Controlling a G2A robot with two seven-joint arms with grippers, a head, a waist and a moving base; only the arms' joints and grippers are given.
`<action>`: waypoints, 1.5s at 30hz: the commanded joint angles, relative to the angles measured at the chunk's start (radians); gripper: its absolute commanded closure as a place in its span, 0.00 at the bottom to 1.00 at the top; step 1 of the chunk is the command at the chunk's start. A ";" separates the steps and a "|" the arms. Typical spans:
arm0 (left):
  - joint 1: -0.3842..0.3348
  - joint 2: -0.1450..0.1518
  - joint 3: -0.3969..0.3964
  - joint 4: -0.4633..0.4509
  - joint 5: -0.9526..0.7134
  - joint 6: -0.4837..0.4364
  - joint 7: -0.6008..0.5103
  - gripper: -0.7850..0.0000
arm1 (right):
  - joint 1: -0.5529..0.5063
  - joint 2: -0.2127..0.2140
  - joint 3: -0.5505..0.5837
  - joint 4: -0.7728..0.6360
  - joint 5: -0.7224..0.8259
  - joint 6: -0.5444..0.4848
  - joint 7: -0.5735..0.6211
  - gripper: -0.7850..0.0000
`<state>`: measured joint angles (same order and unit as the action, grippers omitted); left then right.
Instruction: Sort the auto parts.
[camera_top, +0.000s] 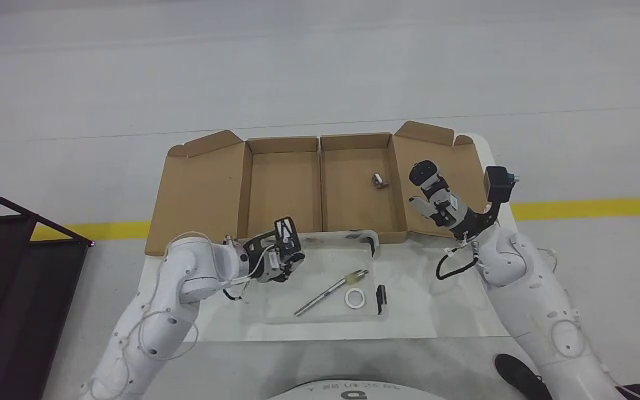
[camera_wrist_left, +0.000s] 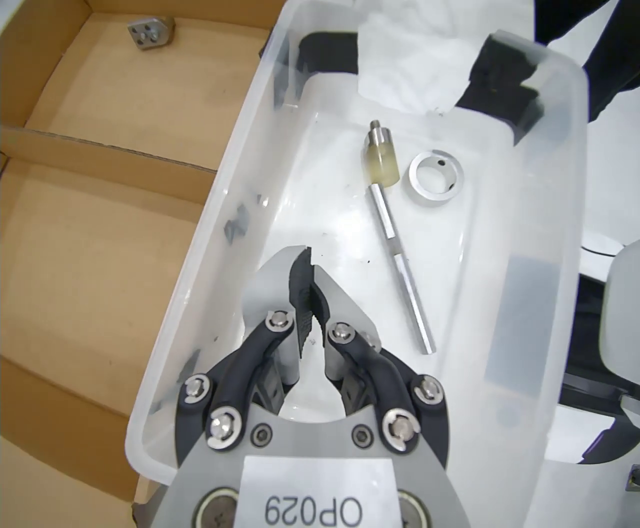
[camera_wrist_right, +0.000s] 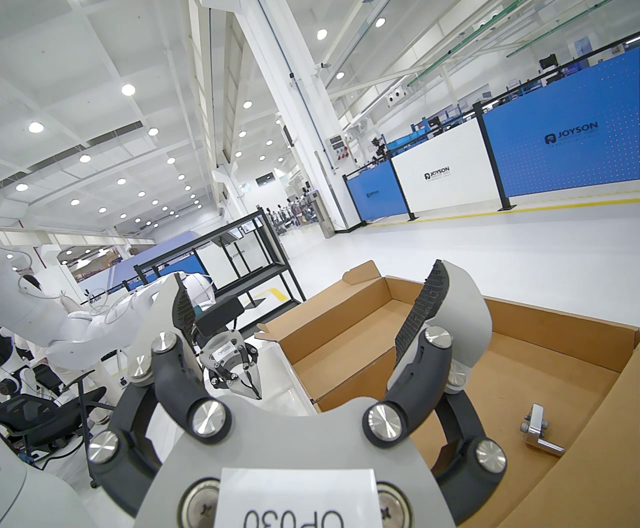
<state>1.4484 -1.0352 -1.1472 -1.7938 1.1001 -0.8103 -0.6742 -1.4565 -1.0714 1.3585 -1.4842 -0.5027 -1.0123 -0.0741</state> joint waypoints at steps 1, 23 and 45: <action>0.001 -0.002 0.027 0.002 0.023 0.004 0.011 1.00 | 0.000 0.000 0.000 0.000 0.000 0.000 0.000 0.00; -0.083 -0.025 0.270 0.074 0.011 -0.026 -0.085 0.60 | 0.000 0.000 0.000 0.000 0.000 0.000 0.000 0.00; -0.148 -0.044 0.363 0.097 0.192 0.116 -0.014 0.83 | 0.000 0.000 0.000 0.000 0.000 0.000 0.000 0.00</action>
<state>1.3002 -1.0789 -0.7861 -1.6983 1.2906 -0.6928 -0.6887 -1.4565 -1.0714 1.3585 -1.4842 -0.5027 -1.0123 -0.0741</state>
